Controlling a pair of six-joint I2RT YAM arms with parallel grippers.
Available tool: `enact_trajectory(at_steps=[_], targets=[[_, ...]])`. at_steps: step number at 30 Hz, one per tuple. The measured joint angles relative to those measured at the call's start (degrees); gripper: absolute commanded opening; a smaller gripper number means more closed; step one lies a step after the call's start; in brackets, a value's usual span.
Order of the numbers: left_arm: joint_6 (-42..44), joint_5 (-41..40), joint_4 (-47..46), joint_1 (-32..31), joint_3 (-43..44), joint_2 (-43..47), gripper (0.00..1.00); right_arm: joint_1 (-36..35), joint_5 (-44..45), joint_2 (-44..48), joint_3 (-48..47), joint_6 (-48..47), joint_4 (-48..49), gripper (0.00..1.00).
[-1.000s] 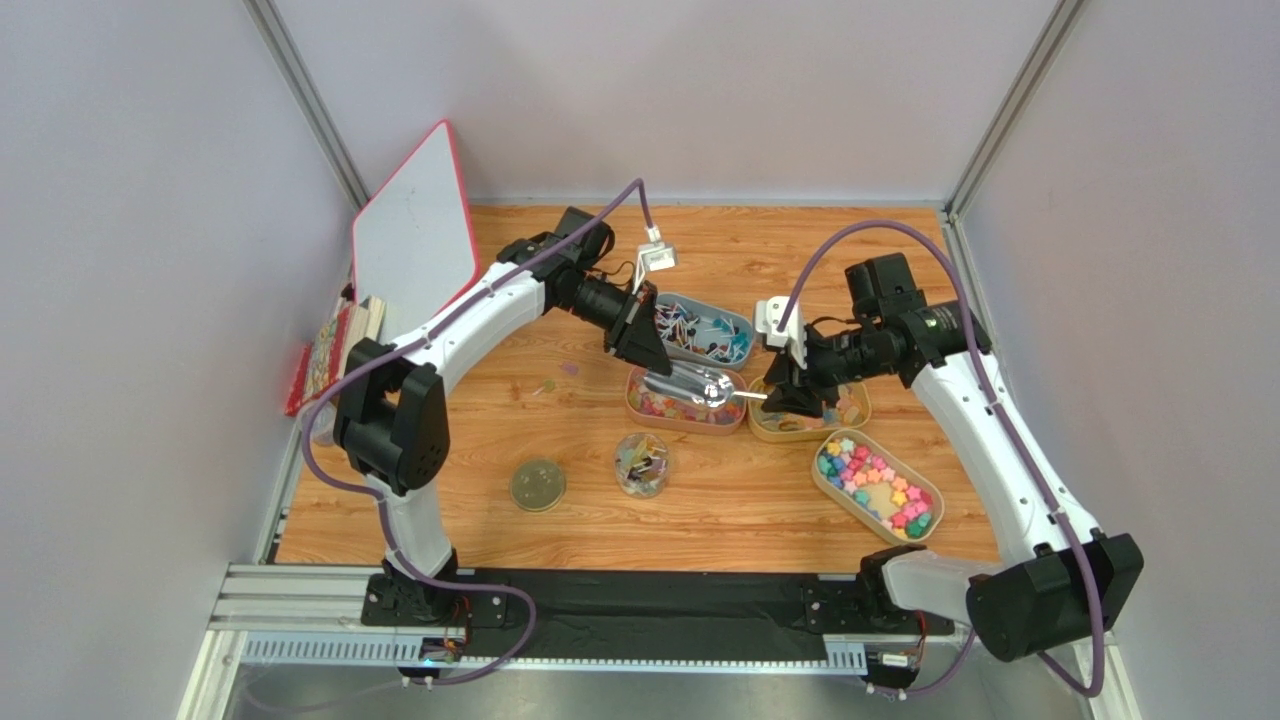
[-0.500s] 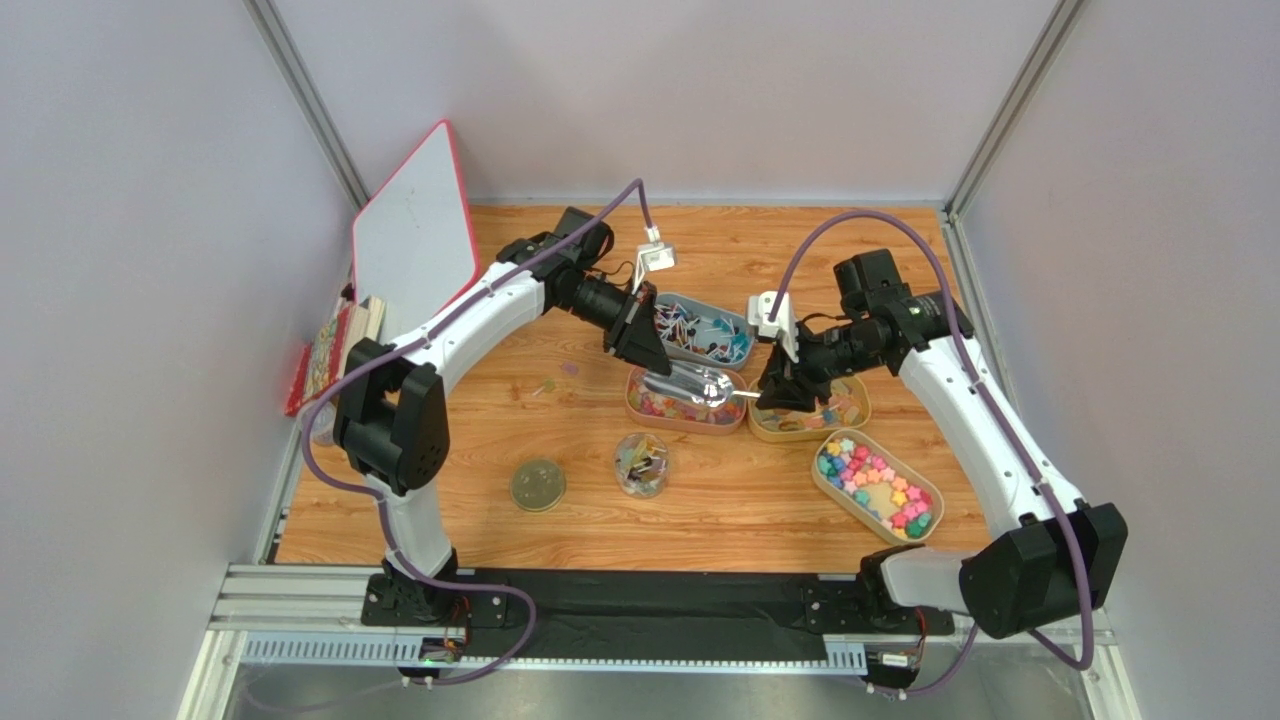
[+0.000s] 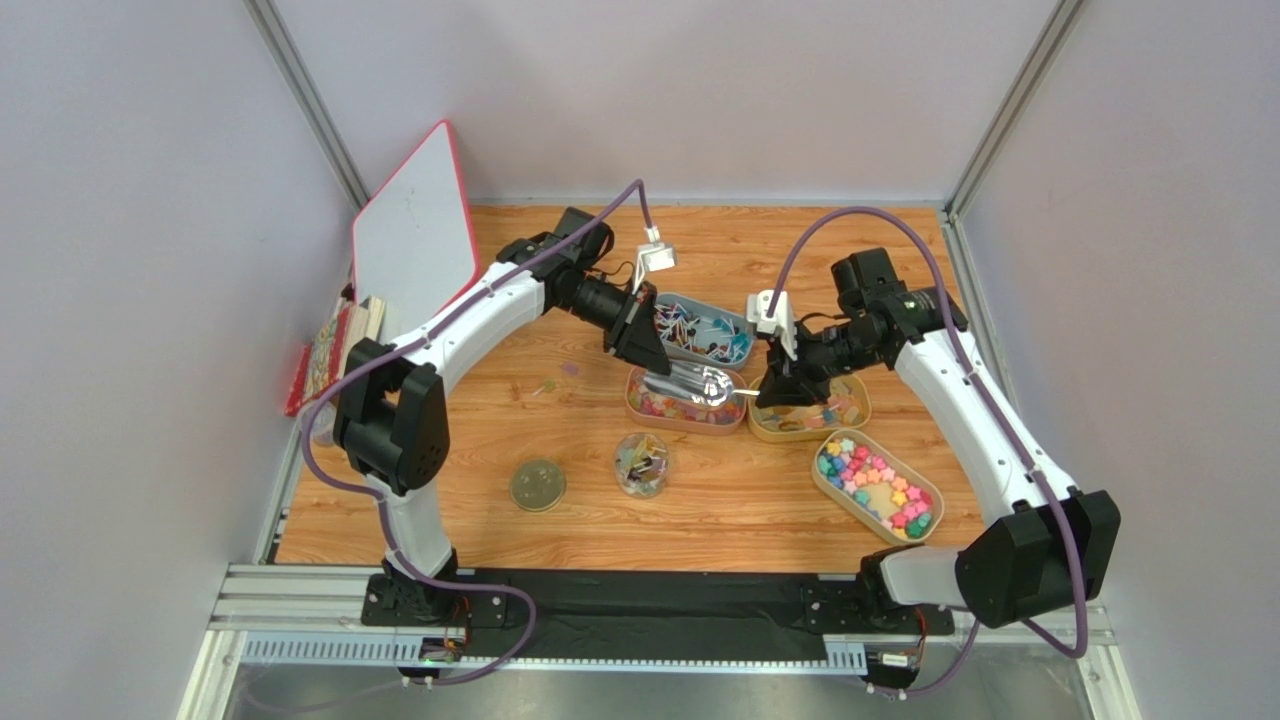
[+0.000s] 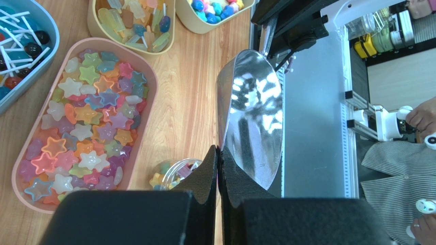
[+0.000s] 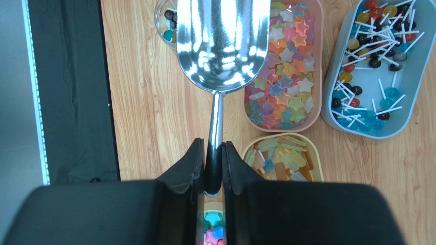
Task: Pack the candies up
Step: Adjust the spatula, then scoop the fake candies from the storage box.
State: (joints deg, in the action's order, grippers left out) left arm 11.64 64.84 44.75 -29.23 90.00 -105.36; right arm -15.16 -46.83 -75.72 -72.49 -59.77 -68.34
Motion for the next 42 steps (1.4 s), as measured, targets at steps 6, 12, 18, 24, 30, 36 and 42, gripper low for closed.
enact_trajectory(at_steps=[6,12,18,24,30,36,42], targets=[[-0.35,-2.16,-0.13,-0.04,0.0,0.02,0.37,0.09,0.68,-0.66,-1.42,1.55,-0.13,0.0],[1.49,-15.76,-0.39,-0.04,0.0,0.39,0.4,-0.11,9.33,-3.78,-7.98,2.51,-5.22,0.0],[5.92,-31.5,-2.75,0.48,-3.93,2.4,0.19,-0.13,23.34,-7.76,-10.95,-0.39,-7.63,0.0],[9.44,-39.5,-4.04,1.18,-10.25,3.15,0.0,-0.59,33.64,-13.03,-17.16,-4.07,-9.77,0.0],[7.58,-37.38,-4.92,2.27,-11.93,2.08,0.0,-3.56,42.73,-18.51,-22.8,-6.51,-9.38,0.0],[2.97,-32.5,-7.32,2.71,-11.96,-2.36,0.0,-9.27,50.66,-19.43,-20.63,-9.29,-8.9,0.0],[0.96,-31.19,-9.05,2.71,-11.96,-4.35,0.0,-12.26,53.4,-19.19,-16.76,-9.9,-9.31,0.0]])
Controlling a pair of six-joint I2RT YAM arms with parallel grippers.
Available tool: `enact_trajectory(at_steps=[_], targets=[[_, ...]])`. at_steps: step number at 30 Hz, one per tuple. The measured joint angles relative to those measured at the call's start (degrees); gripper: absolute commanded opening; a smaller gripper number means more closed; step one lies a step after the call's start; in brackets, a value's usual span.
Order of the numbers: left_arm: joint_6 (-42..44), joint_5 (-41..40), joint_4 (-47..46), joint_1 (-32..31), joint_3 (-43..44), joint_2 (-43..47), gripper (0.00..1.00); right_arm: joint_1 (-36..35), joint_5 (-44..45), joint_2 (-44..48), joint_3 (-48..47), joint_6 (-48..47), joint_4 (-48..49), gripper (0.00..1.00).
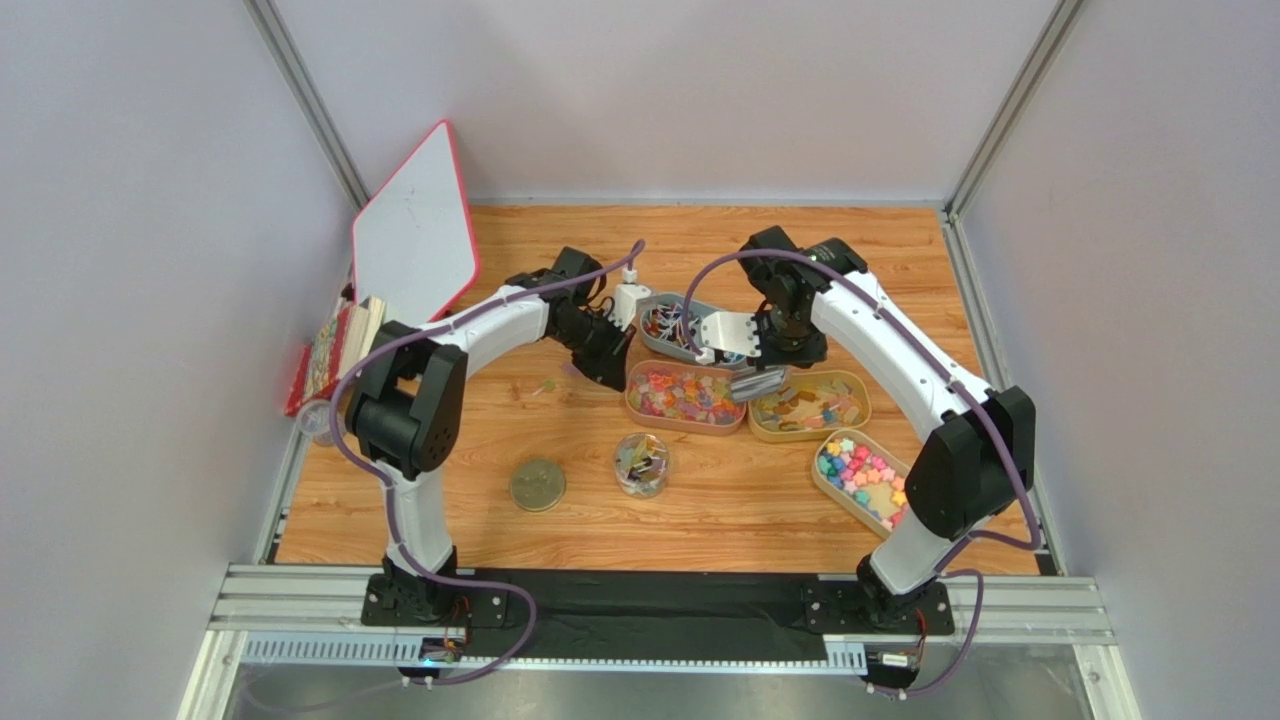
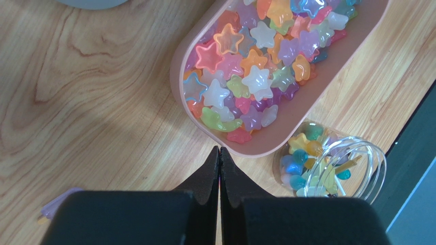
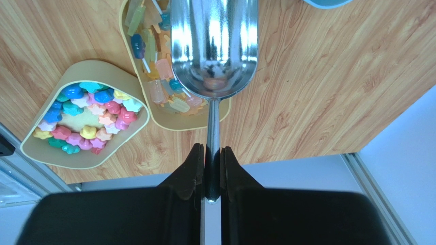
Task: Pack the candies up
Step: Scoop the fake candies from the storage box.
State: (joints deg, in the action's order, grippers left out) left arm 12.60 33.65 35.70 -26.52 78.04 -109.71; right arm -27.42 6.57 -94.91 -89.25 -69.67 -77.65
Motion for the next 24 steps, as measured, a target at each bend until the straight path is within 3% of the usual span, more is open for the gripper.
enact_trajectory(at_steps=[24], targets=[[-4.79,3.82,-4.46,-4.94,-3.65,-1.49,0.0,-4.46,8.7,-3.3,2.8,0.87,0.42,0.0]])
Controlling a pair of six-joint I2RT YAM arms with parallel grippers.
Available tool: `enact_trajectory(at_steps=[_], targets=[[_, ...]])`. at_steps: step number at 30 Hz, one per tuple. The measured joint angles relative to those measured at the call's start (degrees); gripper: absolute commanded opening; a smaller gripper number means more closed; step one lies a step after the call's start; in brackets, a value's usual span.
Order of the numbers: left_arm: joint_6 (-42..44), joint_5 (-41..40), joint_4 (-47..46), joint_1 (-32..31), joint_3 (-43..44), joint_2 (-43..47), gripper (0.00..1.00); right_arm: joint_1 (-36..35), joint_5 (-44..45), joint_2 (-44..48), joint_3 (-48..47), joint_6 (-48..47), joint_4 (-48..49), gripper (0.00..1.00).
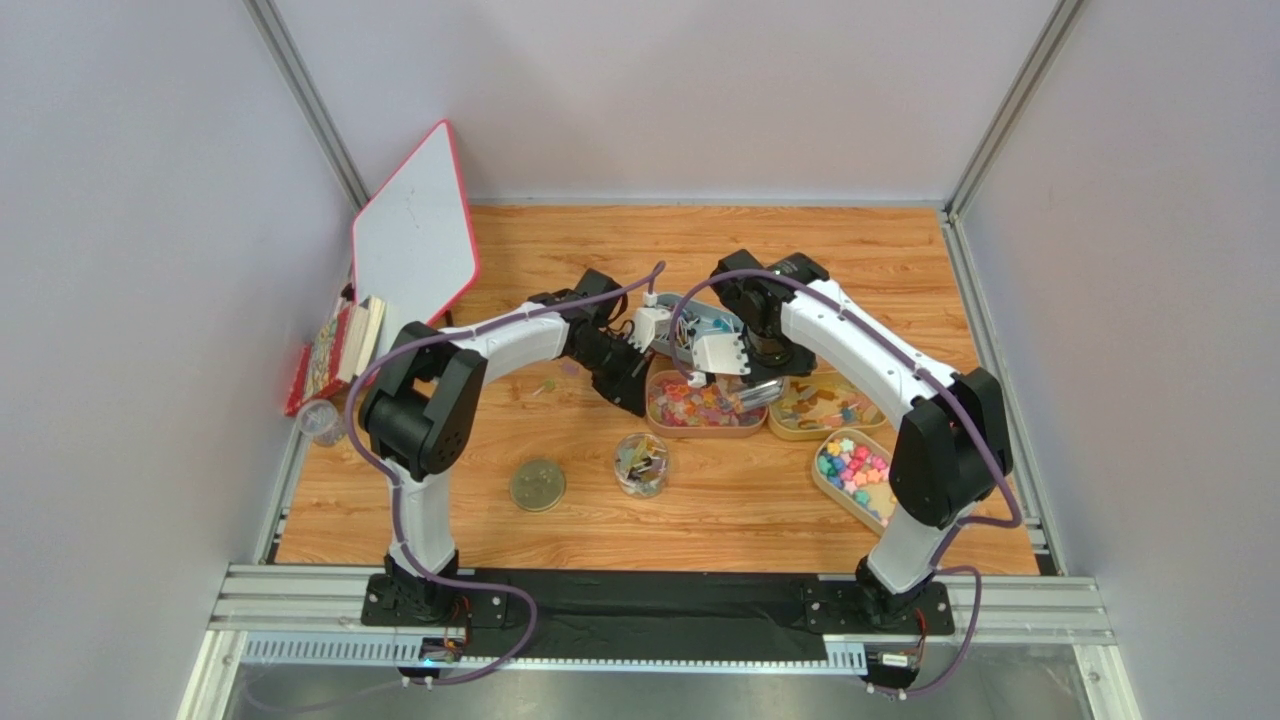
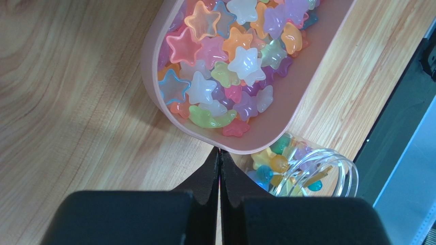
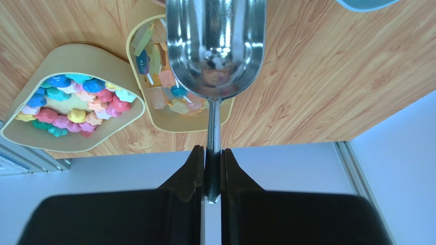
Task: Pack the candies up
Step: Scoop the fake candies from the storage box.
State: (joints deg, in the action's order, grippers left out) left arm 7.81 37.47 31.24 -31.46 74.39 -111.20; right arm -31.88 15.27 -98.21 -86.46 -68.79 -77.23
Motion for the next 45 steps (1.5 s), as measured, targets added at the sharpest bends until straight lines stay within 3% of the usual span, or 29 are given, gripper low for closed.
enact_trajectory(at_steps=[21,37,45], targets=[[-1.81,2.78,-1.73,-0.02,-1.36,0.0,0.0,-5.31,2.14,-13.2,-7.34,4.22,-0.2,0.0],[-5.14,4.92,-3.23,1.25,-1.92,0.0,0.0,-6.1,-3.21,-18.73,-11.52,12.52,-2.84,0.0],[-5.18,4.81,-3.34,1.64,-1.92,0.0,0.2,-4.98,-8.11,-18.82,-11.34,13.92,-2.95,0.0]])
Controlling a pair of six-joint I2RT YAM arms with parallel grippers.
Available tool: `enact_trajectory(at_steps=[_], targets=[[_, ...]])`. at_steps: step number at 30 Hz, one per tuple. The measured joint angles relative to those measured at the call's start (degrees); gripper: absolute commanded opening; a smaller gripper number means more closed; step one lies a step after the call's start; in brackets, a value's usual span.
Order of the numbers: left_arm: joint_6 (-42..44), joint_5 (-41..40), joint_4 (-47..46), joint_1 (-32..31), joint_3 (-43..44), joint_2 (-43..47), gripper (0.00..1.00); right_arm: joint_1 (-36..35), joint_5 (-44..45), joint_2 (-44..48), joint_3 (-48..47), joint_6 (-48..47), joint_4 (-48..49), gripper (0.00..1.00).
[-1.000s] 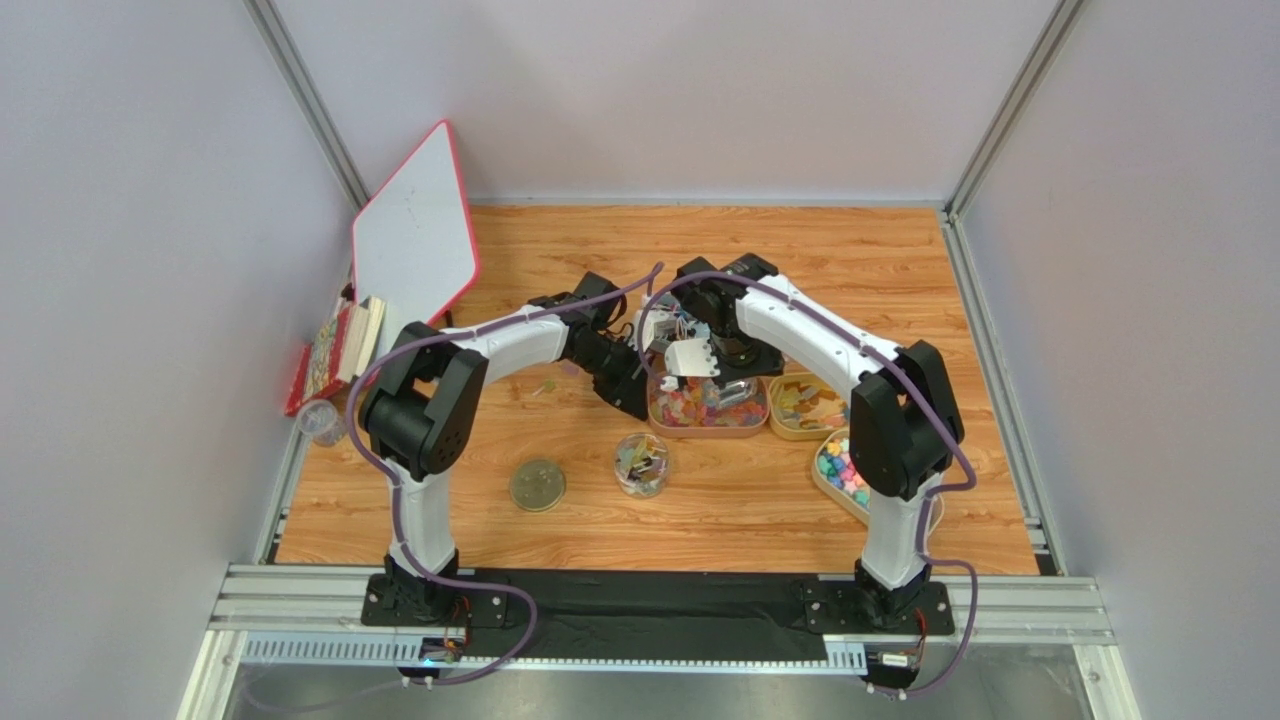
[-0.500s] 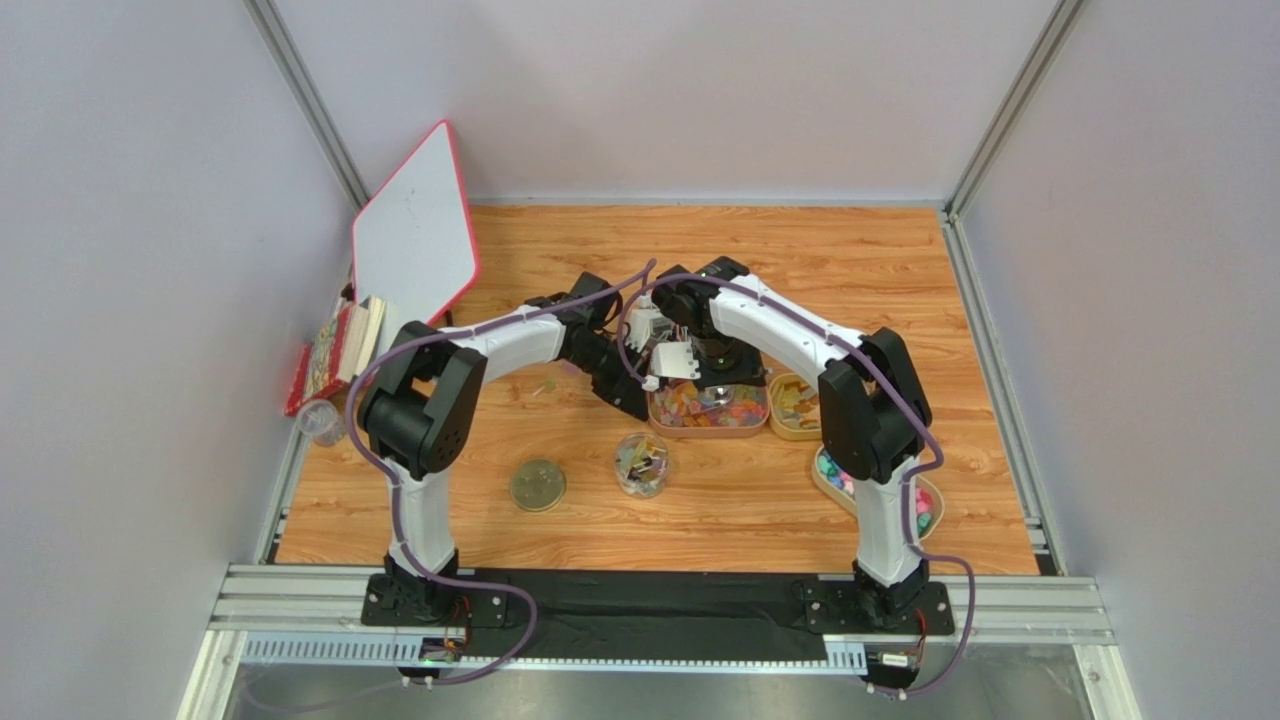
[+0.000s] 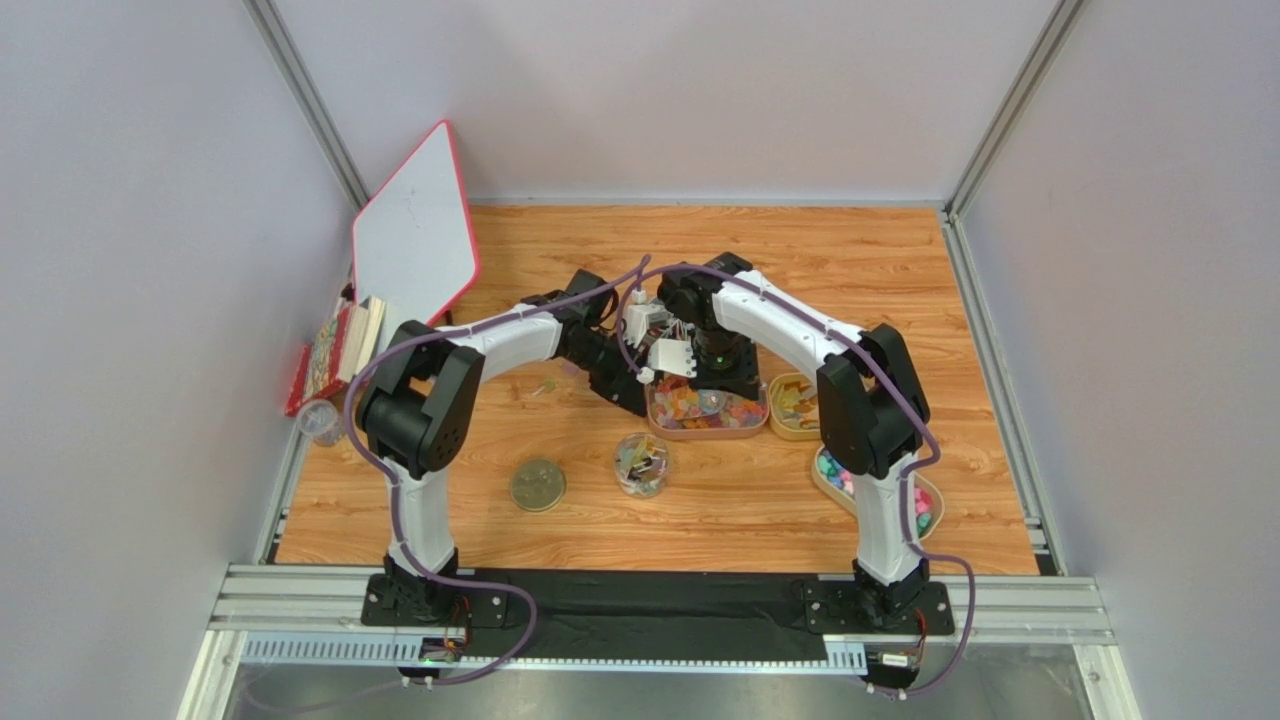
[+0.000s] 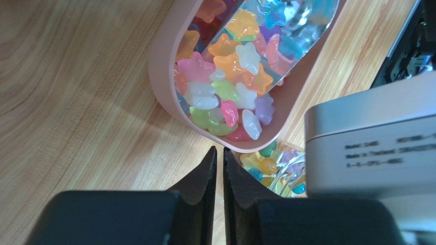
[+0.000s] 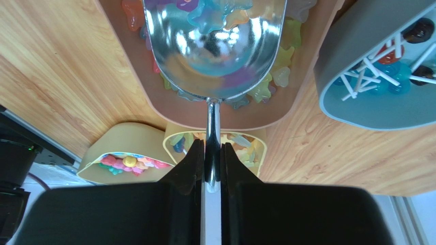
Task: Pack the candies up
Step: Scoop the fake candies from the storage box.
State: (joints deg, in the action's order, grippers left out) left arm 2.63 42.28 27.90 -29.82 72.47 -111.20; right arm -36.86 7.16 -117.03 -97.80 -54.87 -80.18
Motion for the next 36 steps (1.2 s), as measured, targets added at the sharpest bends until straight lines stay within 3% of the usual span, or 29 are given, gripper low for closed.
enact_trajectory(at_steps=[4,16,32,35,36], targets=[[0.09,-0.9,0.46,0.02,0.13,0.0,0.21,1.25,-3.76,0.0,0.37,0.22,0.0,0.0],[3.21,-0.72,4.35,-0.15,1.09,0.17,0.41,5.49,-12.48,0.11,3.52,1.05,2.49,0.0],[11.5,-2.08,13.53,1.11,6.58,5.86,0.55,6.78,-15.04,9.18,16.76,-0.46,4.22,0.0],[12.02,-2.51,14.71,1.46,7.93,6.43,0.66,7.8,-16.04,11.19,18.21,-0.57,5.68,0.0],[12.17,-2.64,15.1,1.51,8.52,6.54,0.99,8.2,-16.37,11.87,18.71,-0.66,6.16,0.0]])
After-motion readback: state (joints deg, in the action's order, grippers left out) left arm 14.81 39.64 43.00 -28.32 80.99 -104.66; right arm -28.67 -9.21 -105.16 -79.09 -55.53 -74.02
